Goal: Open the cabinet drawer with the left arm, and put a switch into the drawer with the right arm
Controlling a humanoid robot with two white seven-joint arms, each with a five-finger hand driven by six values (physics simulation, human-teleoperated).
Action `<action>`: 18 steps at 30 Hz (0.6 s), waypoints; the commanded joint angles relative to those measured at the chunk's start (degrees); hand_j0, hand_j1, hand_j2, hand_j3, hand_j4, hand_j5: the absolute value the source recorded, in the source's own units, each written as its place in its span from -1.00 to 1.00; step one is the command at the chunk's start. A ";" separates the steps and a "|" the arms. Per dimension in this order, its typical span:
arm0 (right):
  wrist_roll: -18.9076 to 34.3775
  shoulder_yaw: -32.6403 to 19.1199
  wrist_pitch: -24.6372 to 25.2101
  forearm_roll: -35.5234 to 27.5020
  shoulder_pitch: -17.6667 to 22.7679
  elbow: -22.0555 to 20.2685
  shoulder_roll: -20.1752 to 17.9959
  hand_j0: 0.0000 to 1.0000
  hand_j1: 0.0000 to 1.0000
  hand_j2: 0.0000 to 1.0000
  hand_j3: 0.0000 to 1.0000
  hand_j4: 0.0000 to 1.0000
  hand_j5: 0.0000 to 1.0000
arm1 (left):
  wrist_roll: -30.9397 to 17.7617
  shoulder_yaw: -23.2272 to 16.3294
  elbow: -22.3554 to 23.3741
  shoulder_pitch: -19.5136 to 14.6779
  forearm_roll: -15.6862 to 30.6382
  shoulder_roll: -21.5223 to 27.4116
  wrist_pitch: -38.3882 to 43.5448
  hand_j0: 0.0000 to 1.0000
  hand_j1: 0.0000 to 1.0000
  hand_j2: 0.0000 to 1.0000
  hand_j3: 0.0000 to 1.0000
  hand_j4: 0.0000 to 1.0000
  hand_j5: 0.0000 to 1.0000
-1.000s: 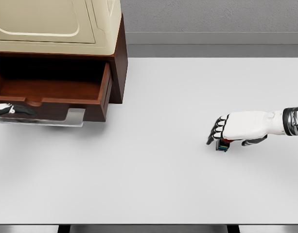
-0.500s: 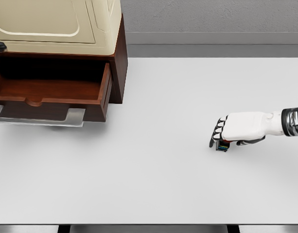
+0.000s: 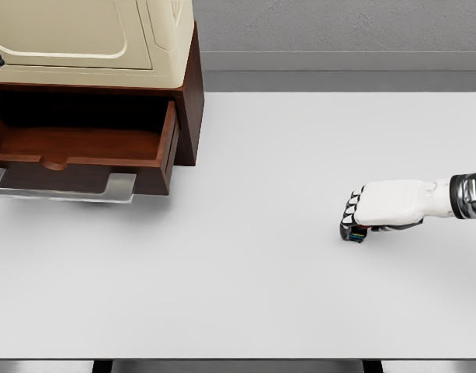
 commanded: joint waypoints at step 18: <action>0.03 -3.01 0.08 -1.22 0.00 1.24 1.33 0.03 0.03 0.03 0.03 0.03 0.03 | 0.01 0.08 0.07 -0.11 0.46 0.15 0.05 1.00 1.00 1.00 1.00 1.00 1.00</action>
